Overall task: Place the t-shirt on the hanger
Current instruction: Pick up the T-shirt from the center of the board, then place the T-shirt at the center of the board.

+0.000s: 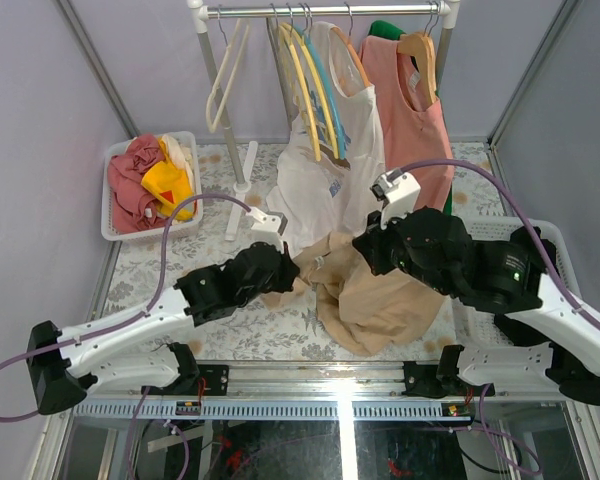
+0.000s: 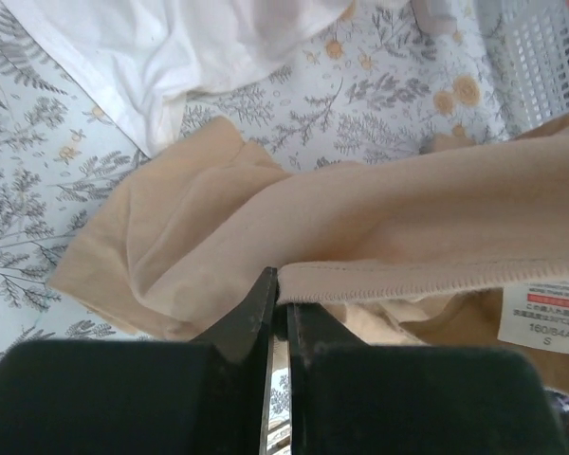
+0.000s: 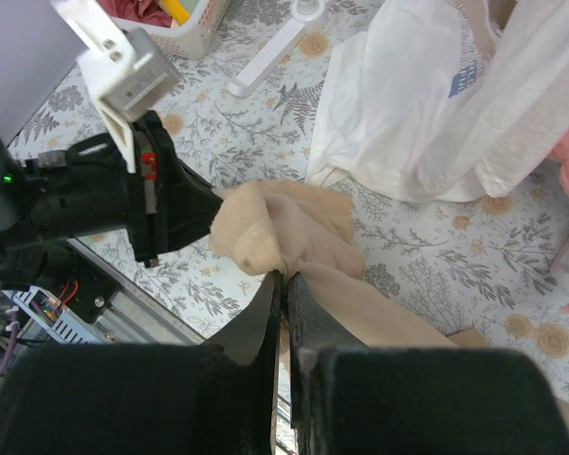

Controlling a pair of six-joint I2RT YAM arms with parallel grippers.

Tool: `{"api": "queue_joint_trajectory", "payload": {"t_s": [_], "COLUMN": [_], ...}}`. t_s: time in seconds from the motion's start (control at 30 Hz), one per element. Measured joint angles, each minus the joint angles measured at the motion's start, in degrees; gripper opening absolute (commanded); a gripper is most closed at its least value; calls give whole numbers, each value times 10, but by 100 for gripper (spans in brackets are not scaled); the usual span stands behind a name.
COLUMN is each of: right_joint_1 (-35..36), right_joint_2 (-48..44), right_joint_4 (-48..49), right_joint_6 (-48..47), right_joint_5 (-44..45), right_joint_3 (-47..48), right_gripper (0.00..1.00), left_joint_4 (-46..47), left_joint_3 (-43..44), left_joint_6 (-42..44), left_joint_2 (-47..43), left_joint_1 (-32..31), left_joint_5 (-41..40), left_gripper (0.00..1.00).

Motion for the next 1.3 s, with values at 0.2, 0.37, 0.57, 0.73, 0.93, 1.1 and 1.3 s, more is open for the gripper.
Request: {"api": "queue_joint_trajectory", "payload": {"t_s": [0.2, 0.37, 0.57, 0.73, 0.93, 1.1, 1.3], "right_joint_1": [0, 0, 0, 0, 0, 0, 0], "right_joint_2": [-31, -74, -69, -3, 76, 66, -30], "right_joint_4": [-3, 2, 21, 36, 42, 45, 44], "right_joint_6": [-1, -17, -52, -100, -154, -165, -130], "right_joint_5": [10, 0, -33, -36, -33, -33, -33], "right_joint_3": [-4, -3, 52, 172, 309, 297, 132], "right_gripper": [0, 0, 0, 0, 0, 0, 0], "left_joint_4": [-81, -159, -231, -287, -314, -311, -306], "left_joint_3": [103, 255, 474, 648, 787, 775, 633], "left_joint_6": [15, 48, 106, 160, 217, 235, 210], "left_joint_2": [-1, -13, 18, 88, 146, 129, 89], "left_joint_1": [0, 0, -1, -3, -3, -3, -3], "left_joint_5": [-44, -84, -126, -159, -182, -182, -150], "left_gripper": [0, 0, 0, 0, 0, 0, 0]}}
